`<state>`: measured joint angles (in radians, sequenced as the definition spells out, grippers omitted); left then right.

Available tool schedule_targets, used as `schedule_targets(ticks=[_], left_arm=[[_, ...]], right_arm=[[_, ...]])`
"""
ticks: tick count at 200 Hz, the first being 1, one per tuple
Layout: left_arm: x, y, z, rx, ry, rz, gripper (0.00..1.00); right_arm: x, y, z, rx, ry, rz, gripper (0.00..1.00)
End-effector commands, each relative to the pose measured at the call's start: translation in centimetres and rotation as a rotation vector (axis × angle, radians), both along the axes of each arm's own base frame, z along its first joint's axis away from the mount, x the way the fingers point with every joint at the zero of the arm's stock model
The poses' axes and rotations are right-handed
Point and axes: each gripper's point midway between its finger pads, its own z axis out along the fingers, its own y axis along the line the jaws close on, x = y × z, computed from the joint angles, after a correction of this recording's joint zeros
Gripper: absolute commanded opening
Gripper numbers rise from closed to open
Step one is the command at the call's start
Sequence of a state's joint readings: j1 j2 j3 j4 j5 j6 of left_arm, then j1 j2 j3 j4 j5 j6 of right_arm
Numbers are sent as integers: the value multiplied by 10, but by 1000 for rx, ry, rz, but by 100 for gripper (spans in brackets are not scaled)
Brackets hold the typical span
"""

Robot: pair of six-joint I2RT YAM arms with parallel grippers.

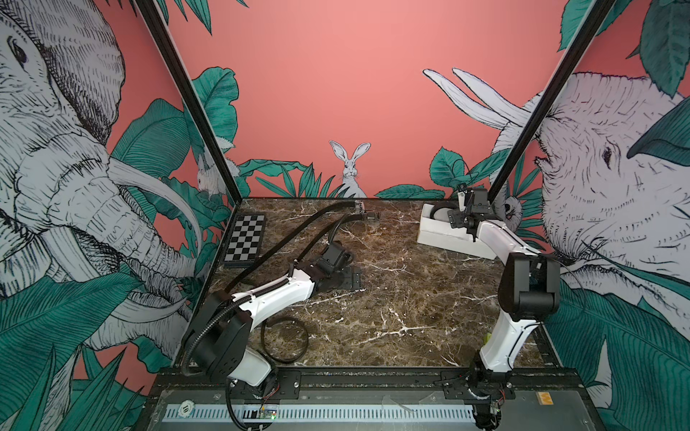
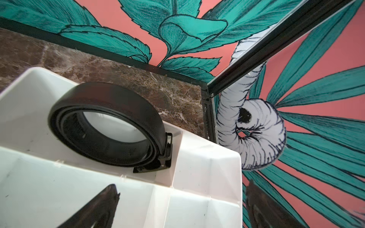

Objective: Place the belts into the storage roll
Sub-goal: Place the belt in the container.

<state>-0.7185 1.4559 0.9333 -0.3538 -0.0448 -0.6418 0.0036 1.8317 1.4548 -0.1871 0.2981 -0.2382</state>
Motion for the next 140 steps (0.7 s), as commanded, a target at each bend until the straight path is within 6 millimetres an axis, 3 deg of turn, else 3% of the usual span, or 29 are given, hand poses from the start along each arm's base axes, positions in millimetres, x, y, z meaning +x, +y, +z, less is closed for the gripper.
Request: schedule_targets(ticks=[1,28,32,35,48,52,73,114,140], left_arm=[[-8,20,9,43,1,21,99],[-7,58,15,98,28,102,99],[-8,64,16,110,36,114,99],[-8,69,16,117,39,121,99],[-8,91,17,164,57,154,99],[-8,99,17,178,61,168,99],[-6,137,15,231,97,229,99],[-3,205,0,269,196,384,99],[-4,212,-21,259,271,391,98]], right_arm=[[-35,17,8,81,61,-38,98],[-75,57,16,196,99,8,98],[-79,65,9,210,119,20,98],[-86,70,18,224,104,35,98],[-103,93,20,284,113,71,98],[-113,100,10,295,143,82,98],[-141,131,1,358,177,128,98],[-177,178,-9,447,227,212,98],[-190,193,-12,472,249,245,98]])
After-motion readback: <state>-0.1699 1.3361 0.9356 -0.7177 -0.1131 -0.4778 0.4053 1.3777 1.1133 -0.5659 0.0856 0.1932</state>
